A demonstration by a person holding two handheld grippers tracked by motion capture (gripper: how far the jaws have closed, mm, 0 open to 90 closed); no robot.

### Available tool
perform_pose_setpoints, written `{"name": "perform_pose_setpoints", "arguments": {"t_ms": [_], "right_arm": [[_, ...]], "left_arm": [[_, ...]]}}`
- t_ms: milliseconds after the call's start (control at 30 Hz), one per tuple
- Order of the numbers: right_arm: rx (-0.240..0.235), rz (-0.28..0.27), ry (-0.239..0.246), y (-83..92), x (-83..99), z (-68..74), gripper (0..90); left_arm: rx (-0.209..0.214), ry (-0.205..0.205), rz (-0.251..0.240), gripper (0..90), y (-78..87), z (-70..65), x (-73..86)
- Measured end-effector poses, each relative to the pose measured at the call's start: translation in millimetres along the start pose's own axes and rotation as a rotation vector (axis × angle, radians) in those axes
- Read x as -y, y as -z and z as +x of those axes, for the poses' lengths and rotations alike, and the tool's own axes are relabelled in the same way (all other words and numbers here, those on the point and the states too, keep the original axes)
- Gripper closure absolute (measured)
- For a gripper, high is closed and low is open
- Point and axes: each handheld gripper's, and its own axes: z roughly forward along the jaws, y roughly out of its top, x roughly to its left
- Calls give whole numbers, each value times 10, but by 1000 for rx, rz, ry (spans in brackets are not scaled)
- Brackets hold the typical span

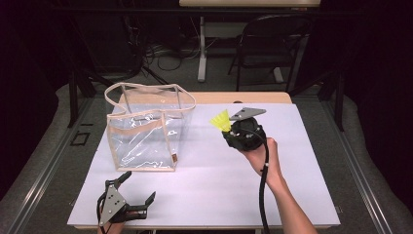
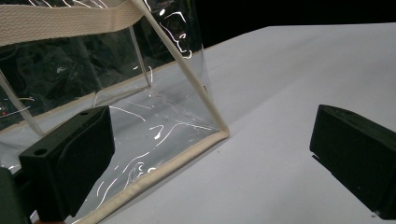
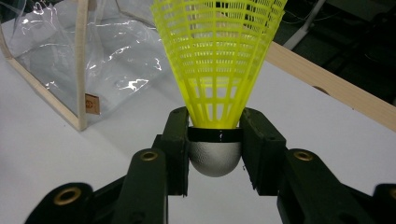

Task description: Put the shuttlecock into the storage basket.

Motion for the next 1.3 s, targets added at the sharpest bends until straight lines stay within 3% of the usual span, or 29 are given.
{"name": "perform_pose_setpoints", "arguments": {"t_ms": [1300], "right_arm": [[0, -23, 44, -79, -297, 56, 643]], "left_arm": [[-3, -6, 1, 1, 6, 4, 1]]}}
